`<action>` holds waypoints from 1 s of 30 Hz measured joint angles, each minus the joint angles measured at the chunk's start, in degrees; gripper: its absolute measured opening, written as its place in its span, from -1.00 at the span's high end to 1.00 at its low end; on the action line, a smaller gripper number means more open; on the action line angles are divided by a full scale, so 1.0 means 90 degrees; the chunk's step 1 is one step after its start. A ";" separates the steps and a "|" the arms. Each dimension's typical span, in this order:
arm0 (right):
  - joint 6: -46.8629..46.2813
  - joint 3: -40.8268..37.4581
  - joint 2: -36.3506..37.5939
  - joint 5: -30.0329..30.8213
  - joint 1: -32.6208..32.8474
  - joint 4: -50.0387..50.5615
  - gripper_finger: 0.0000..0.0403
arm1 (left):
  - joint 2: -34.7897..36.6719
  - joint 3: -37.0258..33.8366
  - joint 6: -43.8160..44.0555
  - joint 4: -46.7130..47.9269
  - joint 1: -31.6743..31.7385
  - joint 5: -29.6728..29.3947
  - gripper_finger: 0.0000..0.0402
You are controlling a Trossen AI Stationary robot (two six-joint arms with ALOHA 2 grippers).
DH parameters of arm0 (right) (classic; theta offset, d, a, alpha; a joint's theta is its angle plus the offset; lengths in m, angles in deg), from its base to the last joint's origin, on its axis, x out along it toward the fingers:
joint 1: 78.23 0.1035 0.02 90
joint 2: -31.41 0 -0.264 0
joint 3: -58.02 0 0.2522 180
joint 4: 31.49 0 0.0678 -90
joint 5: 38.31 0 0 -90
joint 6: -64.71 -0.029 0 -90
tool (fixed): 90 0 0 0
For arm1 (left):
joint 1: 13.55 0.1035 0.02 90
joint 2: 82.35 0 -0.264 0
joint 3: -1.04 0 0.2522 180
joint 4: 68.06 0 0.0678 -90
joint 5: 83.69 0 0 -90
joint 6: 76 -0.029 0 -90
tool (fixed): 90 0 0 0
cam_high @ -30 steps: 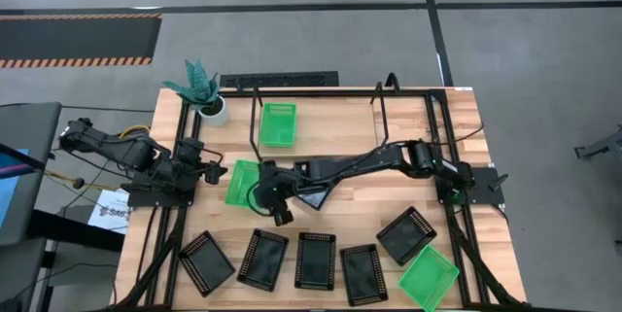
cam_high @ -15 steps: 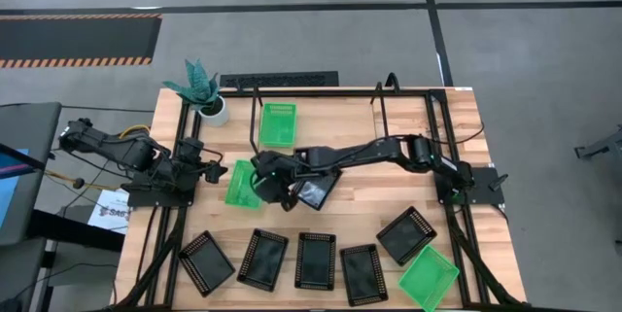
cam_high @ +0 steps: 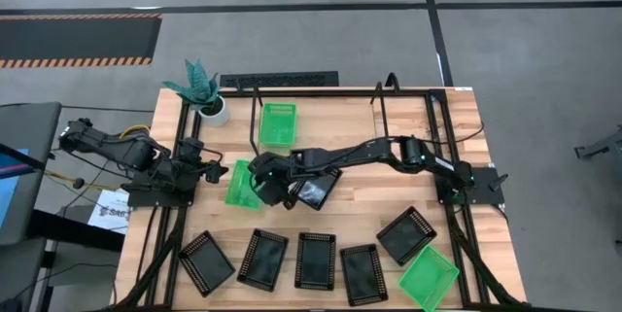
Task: Stack baskets on shelf by color
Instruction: Stack the left green bin on top of the green bin on the shelf
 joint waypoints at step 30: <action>0.0236 0.0008 -0.0097 0.1382 0.0465 0.0457 0.94 | 0.0002 0.0000 0.0005 -0.0032 0.0000 -0.0007 -0.30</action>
